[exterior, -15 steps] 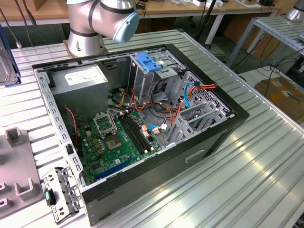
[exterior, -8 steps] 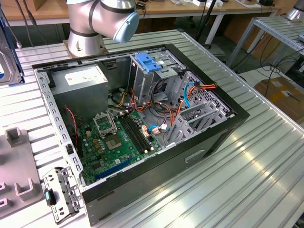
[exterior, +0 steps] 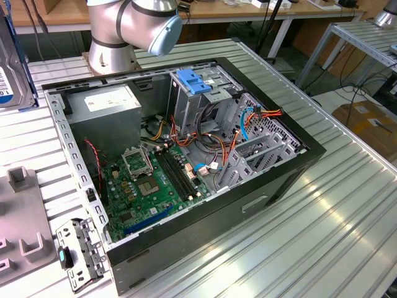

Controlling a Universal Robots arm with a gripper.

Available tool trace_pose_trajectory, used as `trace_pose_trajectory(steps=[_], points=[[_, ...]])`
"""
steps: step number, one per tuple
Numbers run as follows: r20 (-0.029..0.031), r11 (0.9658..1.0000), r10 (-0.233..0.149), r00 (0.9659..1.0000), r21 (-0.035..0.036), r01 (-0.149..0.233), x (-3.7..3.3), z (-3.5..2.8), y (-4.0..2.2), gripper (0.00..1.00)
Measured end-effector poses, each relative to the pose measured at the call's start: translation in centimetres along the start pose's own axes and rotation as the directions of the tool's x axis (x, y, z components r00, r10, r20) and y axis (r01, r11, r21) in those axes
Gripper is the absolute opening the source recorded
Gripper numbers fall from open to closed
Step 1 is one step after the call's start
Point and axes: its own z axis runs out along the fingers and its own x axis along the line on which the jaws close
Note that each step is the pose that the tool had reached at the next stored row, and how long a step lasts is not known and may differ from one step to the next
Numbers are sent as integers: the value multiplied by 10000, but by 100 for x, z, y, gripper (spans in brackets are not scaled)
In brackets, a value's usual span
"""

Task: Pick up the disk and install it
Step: 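Pick up the disk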

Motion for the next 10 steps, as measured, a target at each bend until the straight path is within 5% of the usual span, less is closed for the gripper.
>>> trace_pose_trajectory(steps=[10], points=[[0,10000,0,10000,-1,0,37,-2,-115,37]])
